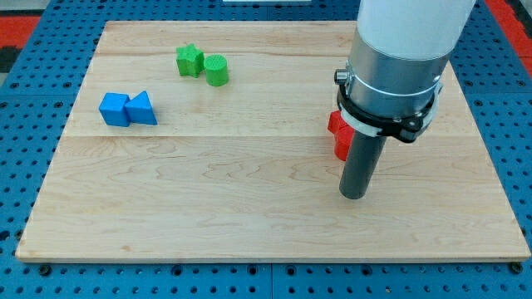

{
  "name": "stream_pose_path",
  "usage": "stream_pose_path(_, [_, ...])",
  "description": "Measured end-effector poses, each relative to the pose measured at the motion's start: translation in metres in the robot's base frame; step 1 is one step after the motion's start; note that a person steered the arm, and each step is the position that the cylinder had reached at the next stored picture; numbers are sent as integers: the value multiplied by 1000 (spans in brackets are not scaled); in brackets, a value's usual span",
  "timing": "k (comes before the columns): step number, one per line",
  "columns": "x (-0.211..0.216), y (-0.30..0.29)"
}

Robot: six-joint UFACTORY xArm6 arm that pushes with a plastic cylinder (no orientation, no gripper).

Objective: Move the red blocks towards top

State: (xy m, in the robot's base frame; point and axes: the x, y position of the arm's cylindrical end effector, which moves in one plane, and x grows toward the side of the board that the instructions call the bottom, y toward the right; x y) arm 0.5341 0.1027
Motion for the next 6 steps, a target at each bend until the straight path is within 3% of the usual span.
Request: stream_pose_path(6, [-14, 4])
